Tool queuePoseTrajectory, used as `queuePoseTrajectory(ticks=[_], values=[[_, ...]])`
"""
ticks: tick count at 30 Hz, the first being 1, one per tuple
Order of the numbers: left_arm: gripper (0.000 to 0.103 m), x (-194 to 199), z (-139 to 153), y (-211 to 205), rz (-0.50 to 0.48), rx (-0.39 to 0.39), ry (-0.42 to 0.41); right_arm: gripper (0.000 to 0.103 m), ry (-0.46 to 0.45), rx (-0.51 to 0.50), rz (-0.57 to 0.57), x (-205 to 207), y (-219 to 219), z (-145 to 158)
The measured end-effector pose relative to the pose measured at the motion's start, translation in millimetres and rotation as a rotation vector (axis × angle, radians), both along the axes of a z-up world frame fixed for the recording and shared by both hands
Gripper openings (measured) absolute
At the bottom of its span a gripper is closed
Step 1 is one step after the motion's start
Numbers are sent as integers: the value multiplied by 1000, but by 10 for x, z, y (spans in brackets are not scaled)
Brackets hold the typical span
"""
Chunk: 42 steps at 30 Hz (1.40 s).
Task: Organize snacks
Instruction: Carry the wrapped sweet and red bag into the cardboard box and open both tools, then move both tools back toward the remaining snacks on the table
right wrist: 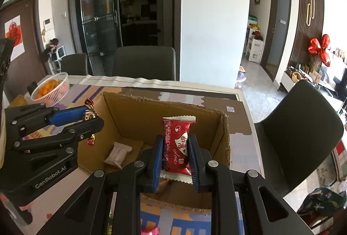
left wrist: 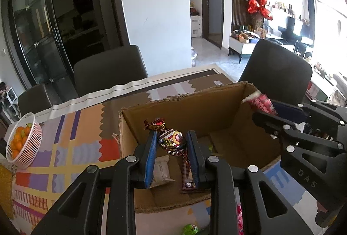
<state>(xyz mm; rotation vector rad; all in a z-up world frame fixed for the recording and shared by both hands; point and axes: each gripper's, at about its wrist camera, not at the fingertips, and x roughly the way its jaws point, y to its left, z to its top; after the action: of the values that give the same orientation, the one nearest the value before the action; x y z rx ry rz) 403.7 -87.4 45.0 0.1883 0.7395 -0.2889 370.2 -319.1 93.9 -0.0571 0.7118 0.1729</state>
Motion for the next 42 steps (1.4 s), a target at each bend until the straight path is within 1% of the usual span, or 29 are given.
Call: queuePoseTrajectory(ticks=[1,2,3,5,7,8,9,13,15,20,24,31,35,39,42], values=[[34,-3,-3,0,3,5,-4,25,-4,-1,-7,-1,-9,-10],[40,-20,-4,0,9,14,-11,32,-8,-9,-15,-8,-20,-16],[46,-25,-5,11,13,17,-15,43,-6,-17,-17,-8,-1,-13],[49,-68,7,33,24,26,-22,49,-9,-22,-26,-46,-13,-4],[51,-132,30,58,18,17,-27,49,-17,-32,-32,-94,-28,10],[56,-191,50,72,15,14,-31,49,-20,-33,-28,-133,-36,20],[57,-237,65,91,13,9,-35,49,-20,-31,-26,-157,-46,29],[58,-459,130,131,-6,1,-48,49,-29,-15,-11,-371,-81,96],[58,-578,157,136,-26,2,-56,53,-36,-11,-12,-432,-93,128],[59,-835,236,82,-70,16,-78,53,-51,-24,1,-700,-110,189],[59,-976,251,30,-113,16,-71,53,-46,-25,20,-848,-99,209],[59,-1197,142,-100,-167,74,-49,53,-28,-74,45,-1088,-112,168],[59,-1280,13,-164,-208,111,-27,53,3,-110,57,-1169,-117,61],[59,-1336,-127,-243,-257,160,-7,53,34,-125,67,-1224,-133,-36],[59,-1364,-227,-289,-279,182,11,53,59,-142,81,-1281,-145,-143]])
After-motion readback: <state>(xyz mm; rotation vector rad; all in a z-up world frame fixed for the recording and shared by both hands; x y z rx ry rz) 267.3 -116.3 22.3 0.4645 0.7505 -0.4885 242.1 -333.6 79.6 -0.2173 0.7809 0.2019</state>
